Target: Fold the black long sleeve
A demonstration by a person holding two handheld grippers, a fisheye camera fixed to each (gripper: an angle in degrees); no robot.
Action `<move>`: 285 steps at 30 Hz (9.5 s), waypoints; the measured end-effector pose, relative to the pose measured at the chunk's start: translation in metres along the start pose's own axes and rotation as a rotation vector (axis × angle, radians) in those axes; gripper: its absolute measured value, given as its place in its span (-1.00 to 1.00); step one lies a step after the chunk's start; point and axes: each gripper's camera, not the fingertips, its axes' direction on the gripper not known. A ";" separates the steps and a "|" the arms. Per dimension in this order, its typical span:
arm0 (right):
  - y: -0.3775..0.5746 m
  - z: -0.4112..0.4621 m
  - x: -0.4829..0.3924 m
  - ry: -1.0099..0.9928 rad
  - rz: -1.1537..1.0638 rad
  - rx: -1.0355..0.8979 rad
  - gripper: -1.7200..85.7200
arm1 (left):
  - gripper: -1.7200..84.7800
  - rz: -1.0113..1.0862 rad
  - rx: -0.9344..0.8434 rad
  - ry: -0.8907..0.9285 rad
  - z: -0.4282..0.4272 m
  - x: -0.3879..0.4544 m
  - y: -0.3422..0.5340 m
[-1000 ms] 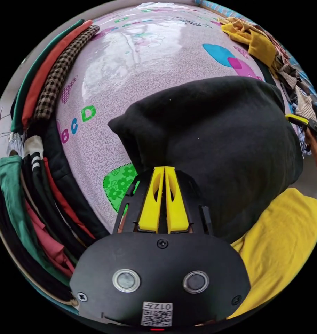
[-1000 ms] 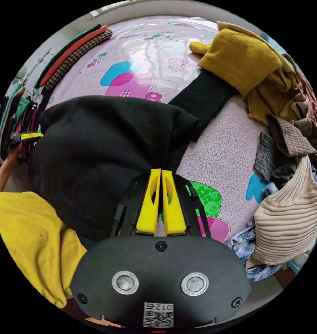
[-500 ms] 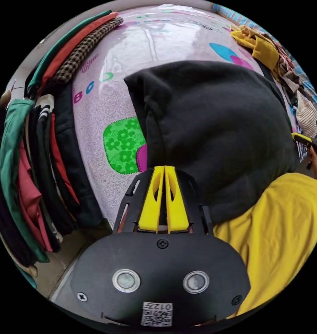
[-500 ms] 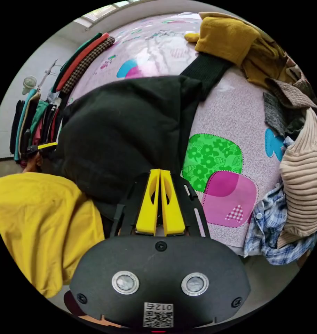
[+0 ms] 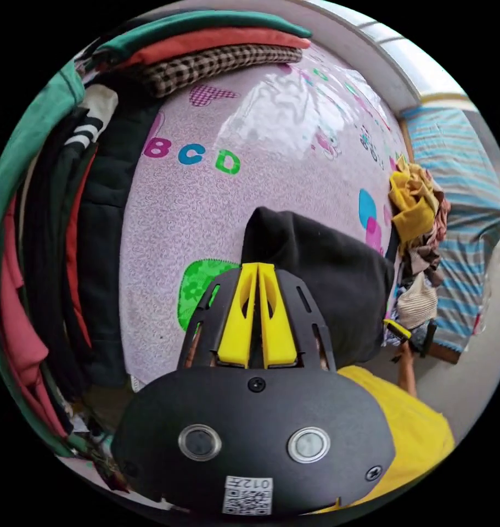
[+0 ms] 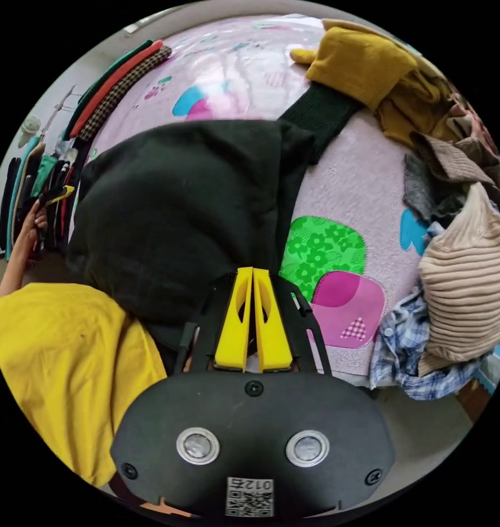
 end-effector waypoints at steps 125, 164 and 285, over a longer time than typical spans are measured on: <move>0.003 -0.156 0.131 -0.636 -0.142 0.194 -0.95 | -0.96 0.805 -0.206 -0.163 -0.010 0.312 0.168; 0.036 -0.018 -0.010 -0.386 0.047 -0.006 -0.96 | -0.96 0.509 -0.251 -0.064 -0.048 0.092 0.138; 0.086 -0.156 0.193 -1.301 0.015 0.568 -0.86 | -0.70 -0.013 0.493 0.962 -0.025 -0.164 0.248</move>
